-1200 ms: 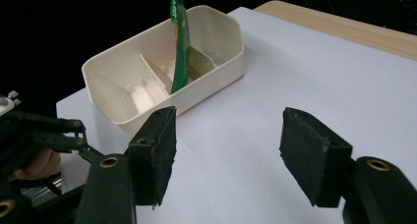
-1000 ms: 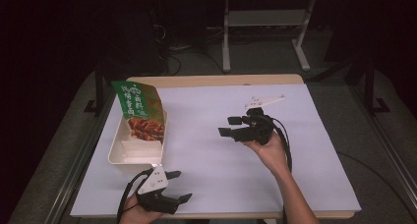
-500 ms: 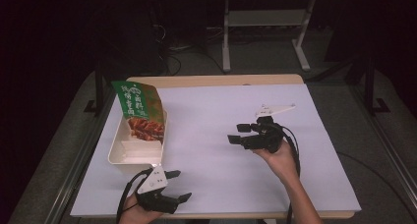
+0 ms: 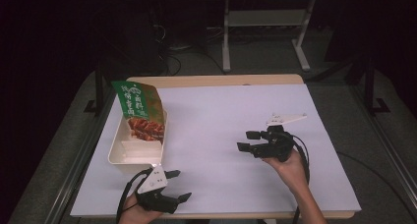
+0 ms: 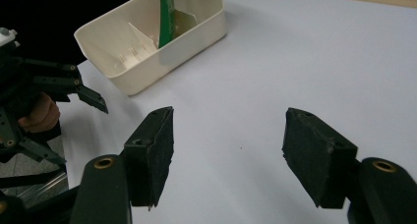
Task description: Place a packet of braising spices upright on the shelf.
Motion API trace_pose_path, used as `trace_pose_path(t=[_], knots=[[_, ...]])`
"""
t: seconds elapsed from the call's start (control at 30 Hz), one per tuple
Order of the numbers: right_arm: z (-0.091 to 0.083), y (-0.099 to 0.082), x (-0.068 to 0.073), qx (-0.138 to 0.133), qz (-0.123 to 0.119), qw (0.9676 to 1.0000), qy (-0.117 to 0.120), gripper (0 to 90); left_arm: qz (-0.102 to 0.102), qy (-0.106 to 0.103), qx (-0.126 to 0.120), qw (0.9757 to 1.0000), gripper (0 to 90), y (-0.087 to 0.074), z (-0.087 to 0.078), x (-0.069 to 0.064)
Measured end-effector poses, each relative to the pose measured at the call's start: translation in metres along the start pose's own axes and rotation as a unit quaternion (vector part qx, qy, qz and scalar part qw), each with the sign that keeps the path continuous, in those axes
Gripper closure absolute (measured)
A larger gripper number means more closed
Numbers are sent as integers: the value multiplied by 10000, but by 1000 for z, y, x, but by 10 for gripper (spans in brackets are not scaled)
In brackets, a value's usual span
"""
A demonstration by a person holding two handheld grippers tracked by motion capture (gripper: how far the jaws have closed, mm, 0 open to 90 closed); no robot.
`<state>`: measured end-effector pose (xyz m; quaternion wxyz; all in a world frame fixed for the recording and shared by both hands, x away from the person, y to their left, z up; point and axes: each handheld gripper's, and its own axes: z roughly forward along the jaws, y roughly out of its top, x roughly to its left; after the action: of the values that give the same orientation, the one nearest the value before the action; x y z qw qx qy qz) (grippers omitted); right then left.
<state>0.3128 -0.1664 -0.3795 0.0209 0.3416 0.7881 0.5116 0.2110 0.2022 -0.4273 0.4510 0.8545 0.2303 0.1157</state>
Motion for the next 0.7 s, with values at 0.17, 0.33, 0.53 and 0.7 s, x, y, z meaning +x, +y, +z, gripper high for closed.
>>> trace_pose_path(t=[0.17, 0.33, 0.53, 0.7], knots=[[-5, -9, -1, 29, 41, 10000, -12, 349, -17, 18, -11, 10000, 234, 0, -1, 1], [-12, -20, -2, 51, 121, 9999, -46, 345, -5, 19, -17, 10000, 234, 0, -1, 1], [-18, -31, -4, 57, 181, 9998, -64, 342, -11, 21, -11, 10000, 234, 0, 0, 1], [-23, -40, -5, 58, 230, 9997, -77, 336, -9, 24, -7, 10000, 234, 0, -1, 2]])
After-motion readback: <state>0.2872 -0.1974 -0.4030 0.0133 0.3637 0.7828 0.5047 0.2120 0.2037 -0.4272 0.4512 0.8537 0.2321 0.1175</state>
